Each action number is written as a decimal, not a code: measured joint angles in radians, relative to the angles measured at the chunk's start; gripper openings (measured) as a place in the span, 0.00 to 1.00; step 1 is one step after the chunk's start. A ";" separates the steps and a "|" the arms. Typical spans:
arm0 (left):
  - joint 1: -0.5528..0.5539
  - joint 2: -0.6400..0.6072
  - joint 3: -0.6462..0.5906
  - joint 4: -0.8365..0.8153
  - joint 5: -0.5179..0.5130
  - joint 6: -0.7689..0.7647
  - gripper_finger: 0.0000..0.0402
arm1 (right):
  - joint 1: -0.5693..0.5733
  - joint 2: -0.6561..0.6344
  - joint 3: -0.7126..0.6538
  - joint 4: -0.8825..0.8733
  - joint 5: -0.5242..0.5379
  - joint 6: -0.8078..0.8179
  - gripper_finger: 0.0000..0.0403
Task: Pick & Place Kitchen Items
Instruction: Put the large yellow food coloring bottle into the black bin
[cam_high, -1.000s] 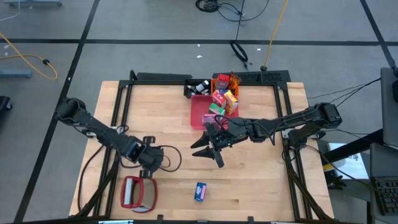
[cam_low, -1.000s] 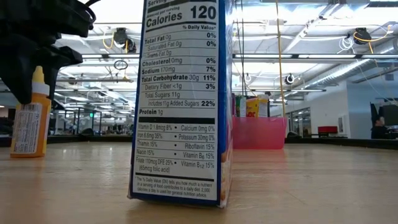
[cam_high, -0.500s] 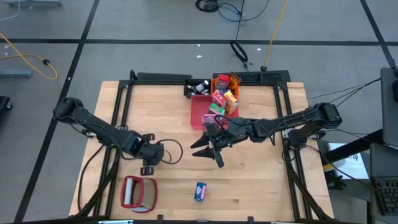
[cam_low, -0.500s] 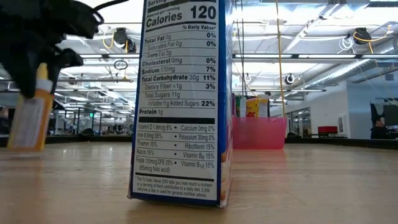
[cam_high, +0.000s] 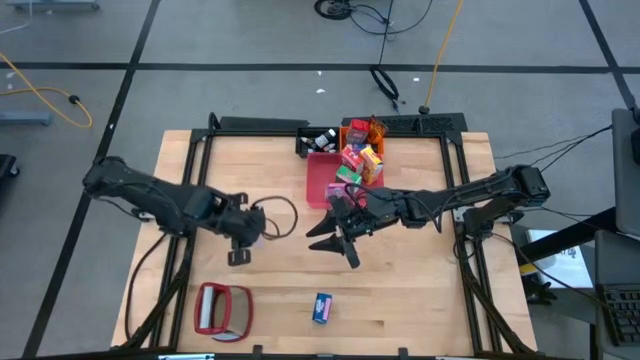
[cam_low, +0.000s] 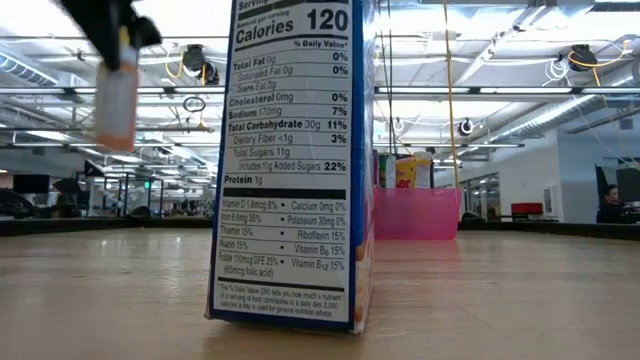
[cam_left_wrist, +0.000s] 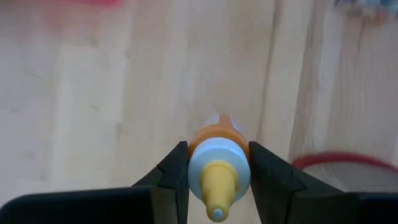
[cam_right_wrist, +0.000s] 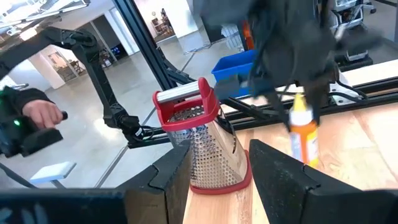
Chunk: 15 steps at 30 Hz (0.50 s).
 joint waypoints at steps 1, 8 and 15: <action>0.007 0.000 0.031 -0.017 -0.015 0.005 0.29 | 0.000 0.000 0.000 0.000 0.000 0.000 0.38; 0.053 -0.001 0.197 -0.028 -0.119 0.028 0.29 | 0.000 0.000 0.000 0.000 0.000 0.001 0.38; 0.106 -0.001 0.251 -0.018 -0.193 0.095 0.29 | 0.000 0.000 0.000 0.000 0.000 0.001 0.38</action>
